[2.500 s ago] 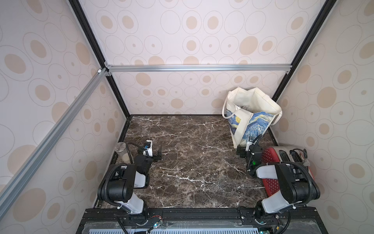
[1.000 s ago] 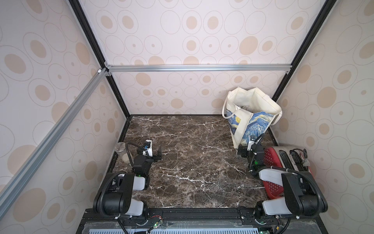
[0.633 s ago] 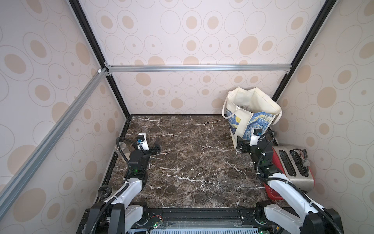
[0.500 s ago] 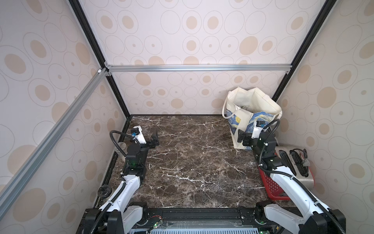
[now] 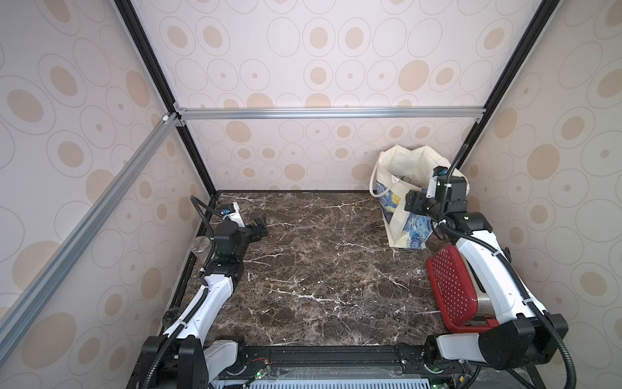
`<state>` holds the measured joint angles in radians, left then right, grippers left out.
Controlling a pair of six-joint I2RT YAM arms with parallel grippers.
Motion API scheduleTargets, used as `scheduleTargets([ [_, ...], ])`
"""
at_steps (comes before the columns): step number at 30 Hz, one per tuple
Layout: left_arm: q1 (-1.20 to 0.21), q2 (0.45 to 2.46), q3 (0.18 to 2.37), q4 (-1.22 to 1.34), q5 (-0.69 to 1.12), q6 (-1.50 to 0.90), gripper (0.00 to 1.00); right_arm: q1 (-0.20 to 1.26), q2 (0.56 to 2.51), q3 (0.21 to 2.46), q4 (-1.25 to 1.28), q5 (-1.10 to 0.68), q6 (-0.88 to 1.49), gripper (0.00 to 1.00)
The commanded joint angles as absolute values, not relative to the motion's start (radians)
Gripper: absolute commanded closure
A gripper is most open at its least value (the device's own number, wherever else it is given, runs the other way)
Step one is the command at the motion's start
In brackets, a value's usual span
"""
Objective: Take out the seed jars from the canvas bag
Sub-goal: Move the canvas bag to the center of the board.
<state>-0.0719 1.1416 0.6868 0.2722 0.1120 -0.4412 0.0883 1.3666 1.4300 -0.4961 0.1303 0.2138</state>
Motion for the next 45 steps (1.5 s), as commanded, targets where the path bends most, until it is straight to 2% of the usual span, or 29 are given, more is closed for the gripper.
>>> scheduleTargets([
  [1, -0.113, 1.166, 0.740, 0.223, 0.167, -0.398, 0.02, 0.063, 1.420, 1.491, -0.647, 0.093, 0.237, 0.18],
  [6, -0.160, 1.233, 0.796, 0.131, 0.195, -0.365, 0.02, 0.061, 1.460, 1.459, -0.614, 0.009, 0.199, 0.20],
  [13, -0.218, 1.279, 0.856, 0.046, 0.201, -0.335, 0.02, 0.061, 1.520, 1.488, -0.578, 0.028, 0.147, 0.32],
  [18, -0.227, 1.273, 0.876, 0.011, 0.188, -0.367, 0.02, 0.060, 1.528, 1.480, -0.545, 0.021, 0.110, 0.63],
  [22, -0.231, 1.254, 0.891, -0.020, 0.175, -0.392, 0.02, 0.060, 1.530, 1.476, -0.531, 0.077, 0.084, 0.94],
  [25, -0.233, 1.239, 0.898, -0.048, 0.167, -0.394, 0.02, 0.060, 1.529, 1.480, -0.523, 0.063, 0.051, 1.00],
  [32, -0.235, 1.226, 0.932, -0.089, 0.165, -0.397, 0.02, 0.081, 1.460, 1.423, -0.479, -0.105, 0.032, 1.00],
  [38, -0.235, 1.231, 0.960, -0.076, 0.177, -0.433, 0.02, 0.220, 1.434, 1.394, -0.480, -0.074, -0.001, 1.00],
  [40, -0.235, 1.231, 0.974, -0.082, 0.187, -0.437, 0.02, 0.267, 1.430, 1.397, -0.494, -0.001, 0.008, 1.00],
  [41, -0.235, 1.232, 0.981, -0.087, 0.189, -0.440, 0.02, 0.270, 1.425, 1.395, -0.498, 0.053, 0.040, 0.88],
  [42, -0.235, 1.232, 0.986, -0.090, 0.192, -0.440, 0.02, 0.267, 1.416, 1.387, -0.499, 0.104, 0.080, 0.63],
  [43, -0.235, 1.232, 0.992, -0.093, 0.195, -0.441, 0.02, 0.263, 1.404, 1.375, -0.494, 0.162, 0.107, 0.50],
  [45, -0.235, 1.229, 0.994, -0.095, 0.205, -0.443, 0.02, 0.246, 1.377, 1.362, -0.494, 0.201, 0.135, 0.43],
])
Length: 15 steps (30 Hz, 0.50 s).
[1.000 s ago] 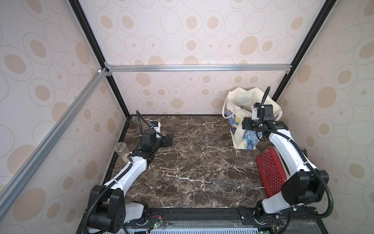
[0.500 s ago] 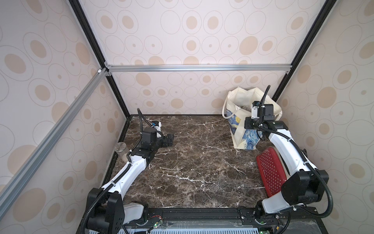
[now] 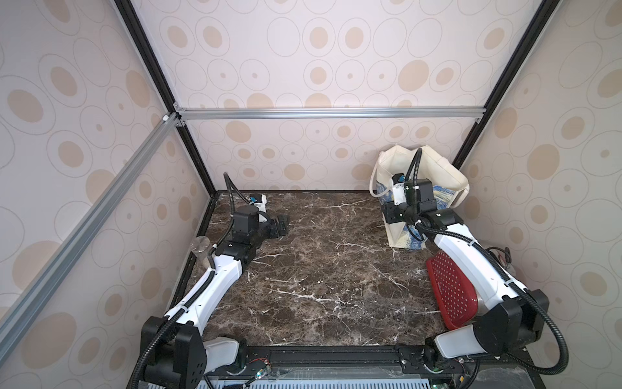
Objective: Take out the seed jars from the canvas bag
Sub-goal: Move the canvas bag to the center of the board.
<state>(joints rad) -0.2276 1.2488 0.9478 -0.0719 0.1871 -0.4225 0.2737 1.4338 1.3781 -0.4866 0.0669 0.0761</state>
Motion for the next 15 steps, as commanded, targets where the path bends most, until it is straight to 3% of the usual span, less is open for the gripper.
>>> scheduleTargets([
  [1, -0.235, 1.226, 0.993, -0.094, 0.211, -0.442, 0.02, 0.231, 1.364, 1.358, -0.499, 0.196, 0.153, 0.40],
  [4, -0.235, 1.218, 0.981, -0.091, 0.220, -0.441, 0.02, 0.179, 1.339, 1.348, -0.515, 0.159, 0.186, 0.35],
  [8, -0.235, 1.212, 0.963, -0.084, 0.229, -0.445, 0.02, 0.092, 1.351, 1.360, -0.543, 0.120, 0.206, 0.21],
  [15, -0.237, 1.227, 0.966, -0.075, 0.238, -0.434, 0.02, 0.048, 1.482, 1.444, -0.494, -0.001, 0.157, 0.26],
])
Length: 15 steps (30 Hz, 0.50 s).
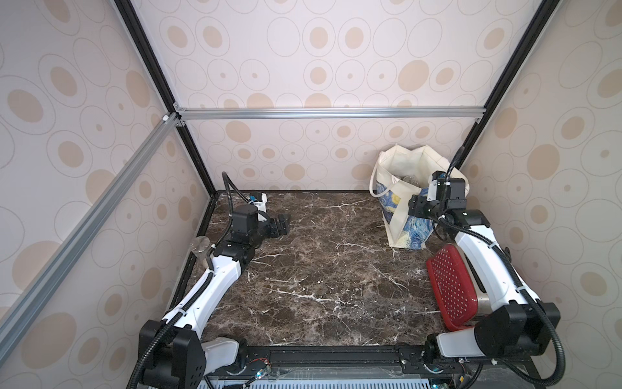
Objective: Take out the seed jars from the canvas bag
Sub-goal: Move the canvas bag to the center of the board.
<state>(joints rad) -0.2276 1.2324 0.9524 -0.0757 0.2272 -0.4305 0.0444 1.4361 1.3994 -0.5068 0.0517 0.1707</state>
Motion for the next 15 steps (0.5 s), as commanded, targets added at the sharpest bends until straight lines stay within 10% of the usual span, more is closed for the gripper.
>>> scheduleTargets([
  [1, -0.236, 1.230, 0.969, -0.077, 0.240, -0.433, 0.02, 0.048, 1.500, 1.458, -0.484, 0.012, 0.147, 0.29],
  [5, -0.236, 1.227, 0.968, -0.076, 0.245, -0.434, 0.02, 0.048, 1.542, 1.468, -0.425, 0.120, 0.126, 0.50],
  [10, -0.236, 1.218, 0.961, -0.081, 0.237, -0.425, 0.02, 0.048, 1.547, 1.473, -0.416, -0.008, 0.037, 1.00],
  [15, -0.236, 1.235, 0.967, -0.052, 0.254, -0.436, 0.02, 0.049, 1.503, 1.429, -0.402, -0.098, 0.021, 1.00],
])
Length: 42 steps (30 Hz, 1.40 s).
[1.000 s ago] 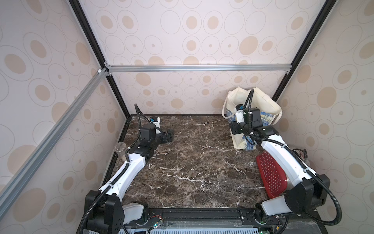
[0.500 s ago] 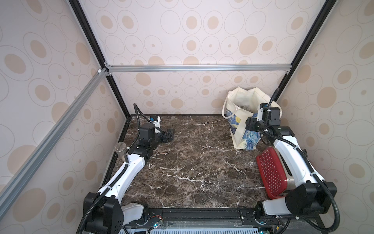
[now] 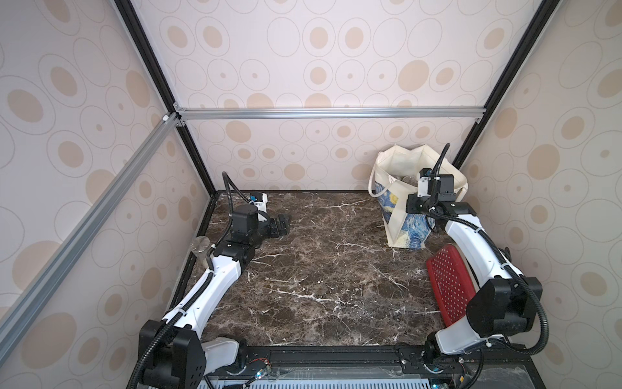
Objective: Take out the seed jars from the canvas bag
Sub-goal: Move the canvas bag to the center of the board.
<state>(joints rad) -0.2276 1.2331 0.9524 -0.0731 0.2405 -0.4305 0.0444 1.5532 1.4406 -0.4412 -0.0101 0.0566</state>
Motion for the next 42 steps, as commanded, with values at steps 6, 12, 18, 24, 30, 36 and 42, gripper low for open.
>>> scheduleTargets([
  [6, -0.236, 1.266, 0.980, -0.044, 0.276, -0.457, 0.02, 0.078, 1.419, 1.344, -0.354, -0.213, 0.045, 1.00],
  [12, -0.239, 1.273, 0.989, -0.026, 0.302, -0.479, 0.02, 0.213, 1.372, 1.314, -0.354, -0.197, 0.000, 1.00],
  [18, -0.246, 1.279, 0.992, -0.018, 0.330, -0.504, 0.02, 0.376, 1.389, 1.344, -0.370, -0.163, -0.013, 1.00],
  [24, -0.265, 1.284, 0.998, -0.005, 0.372, -0.526, 0.02, 0.521, 1.443, 1.385, -0.383, -0.172, 0.018, 1.00],
  [30, -0.291, 1.286, 1.032, -0.004, 0.386, -0.532, 0.02, 0.648, 1.499, 1.441, -0.402, -0.181, 0.050, 1.00],
  [36, -0.323, 1.289, 1.039, 0.050, 0.426, -0.597, 0.02, 0.732, 1.497, 1.531, -0.507, -0.174, 0.066, 0.74],
  [42, -0.402, 1.305, 1.094, 0.026, 0.409, -0.567, 0.02, 0.732, 1.363, 1.479, -0.641, -0.183, 0.012, 0.60],
])
